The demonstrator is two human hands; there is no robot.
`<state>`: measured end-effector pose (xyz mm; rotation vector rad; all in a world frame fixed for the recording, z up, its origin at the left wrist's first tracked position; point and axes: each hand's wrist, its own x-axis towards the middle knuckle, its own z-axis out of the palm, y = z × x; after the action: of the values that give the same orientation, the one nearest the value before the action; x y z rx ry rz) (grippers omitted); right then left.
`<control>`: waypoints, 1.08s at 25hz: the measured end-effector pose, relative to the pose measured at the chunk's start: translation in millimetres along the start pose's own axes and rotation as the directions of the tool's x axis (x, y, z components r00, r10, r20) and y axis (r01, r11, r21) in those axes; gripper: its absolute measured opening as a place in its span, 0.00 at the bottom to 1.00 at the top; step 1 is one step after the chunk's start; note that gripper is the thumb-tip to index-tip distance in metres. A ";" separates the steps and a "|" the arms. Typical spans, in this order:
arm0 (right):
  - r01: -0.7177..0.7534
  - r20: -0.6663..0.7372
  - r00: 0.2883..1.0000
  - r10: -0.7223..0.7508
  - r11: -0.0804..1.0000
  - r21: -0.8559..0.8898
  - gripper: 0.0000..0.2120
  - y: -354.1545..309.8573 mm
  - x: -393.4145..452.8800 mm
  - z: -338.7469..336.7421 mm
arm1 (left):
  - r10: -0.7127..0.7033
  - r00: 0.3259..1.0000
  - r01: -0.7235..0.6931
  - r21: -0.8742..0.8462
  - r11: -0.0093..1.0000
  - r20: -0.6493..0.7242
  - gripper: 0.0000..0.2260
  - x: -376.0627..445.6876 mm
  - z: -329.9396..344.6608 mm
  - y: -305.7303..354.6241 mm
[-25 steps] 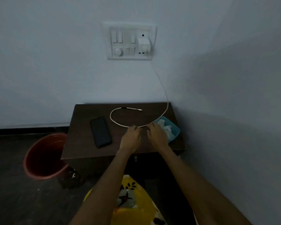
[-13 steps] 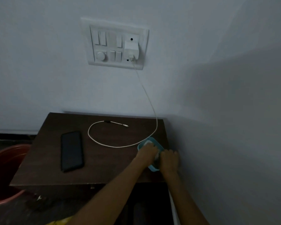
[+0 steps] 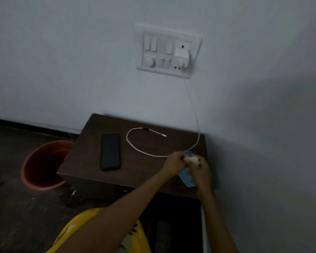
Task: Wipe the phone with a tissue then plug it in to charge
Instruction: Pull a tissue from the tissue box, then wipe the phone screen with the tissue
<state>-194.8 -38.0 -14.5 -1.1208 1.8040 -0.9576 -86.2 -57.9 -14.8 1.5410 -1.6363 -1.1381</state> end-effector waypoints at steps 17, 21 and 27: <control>0.400 0.339 0.899 -0.278 0.838 -0.372 0.14 -20.1 -45.4 259.1 | -0.167 0.970 0.231 0.461 0.857 -0.176 0.39 -92.7 -199.5 -215.7; 0.674 0.525 0.726 -0.444 0.612 -0.413 0.15 2.6 -53.7 252.2 | -0.114 0.977 0.181 0.426 0.886 -0.179 0.43 -76.1 -188.4 -231.5; 0.743 0.510 0.667 -0.543 0.433 -0.511 0.22 -12.7 -24.9 258.2 | -0.034 0.988 0.094 0.406 0.909 -0.152 0.45 -66.7 -188.0 -241.2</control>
<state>48.0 -67.7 -101.7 -2.4556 1.4913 -0.4264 198.3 -13.8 -137.6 1.9029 -1.8178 -0.7178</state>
